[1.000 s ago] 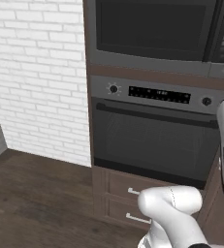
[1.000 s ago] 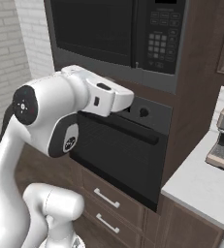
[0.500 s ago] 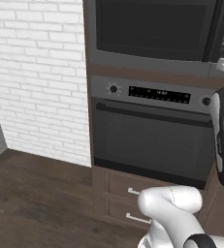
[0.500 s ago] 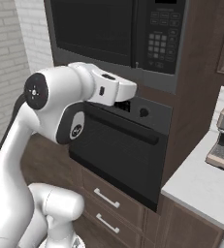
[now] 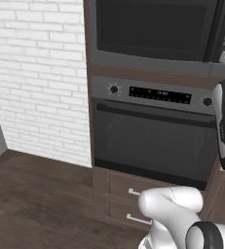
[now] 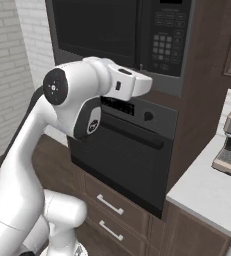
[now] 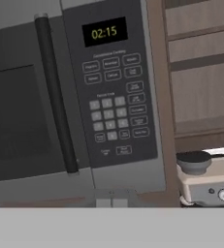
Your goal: Pick the onion from the sink and place it in the bowl. Then pick the bowl and place it in the microwave. Then close the microwave door and press the start button.
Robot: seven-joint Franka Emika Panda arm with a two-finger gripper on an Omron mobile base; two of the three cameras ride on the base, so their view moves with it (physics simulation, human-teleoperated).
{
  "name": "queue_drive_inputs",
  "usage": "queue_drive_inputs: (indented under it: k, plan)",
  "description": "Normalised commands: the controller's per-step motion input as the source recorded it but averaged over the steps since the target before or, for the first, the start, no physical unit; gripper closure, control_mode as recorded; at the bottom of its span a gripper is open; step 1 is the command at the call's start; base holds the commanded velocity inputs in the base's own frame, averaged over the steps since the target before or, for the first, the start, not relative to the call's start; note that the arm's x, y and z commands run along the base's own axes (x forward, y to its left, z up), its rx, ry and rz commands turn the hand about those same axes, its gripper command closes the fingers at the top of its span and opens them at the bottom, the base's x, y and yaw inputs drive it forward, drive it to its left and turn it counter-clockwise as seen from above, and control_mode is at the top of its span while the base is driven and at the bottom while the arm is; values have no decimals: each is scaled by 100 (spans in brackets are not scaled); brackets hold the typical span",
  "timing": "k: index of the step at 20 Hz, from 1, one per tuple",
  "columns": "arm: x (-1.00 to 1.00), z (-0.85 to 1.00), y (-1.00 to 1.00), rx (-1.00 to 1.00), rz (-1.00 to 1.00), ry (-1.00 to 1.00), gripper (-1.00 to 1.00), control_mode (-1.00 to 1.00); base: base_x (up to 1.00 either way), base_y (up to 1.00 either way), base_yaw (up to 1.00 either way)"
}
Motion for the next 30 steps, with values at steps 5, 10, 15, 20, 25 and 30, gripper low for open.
queue_drive_inputs:
  k: [5, 10, 15, 20, 25, 30]
  plan:
    - [13, 0, -5, -7, 0, 0, 100, -100, 0, 0, 0]
    - [22, 0, -11, -13, 0, -1, 100, -100, 0, 0, 0]
    - [28, -6, -17, -1, 0, -2, 100, -100, 0, 0, 0]
    - [28, -24, -20, 4, 0, 0, 100, -100, 0, 0, 0]
    - [36, -20, -11, 0, 0, 0, 100, -100, 0, 0, 0]
    - [24, -2, -14, 0, 0, 0, 100, -100, 0, 0, 0]
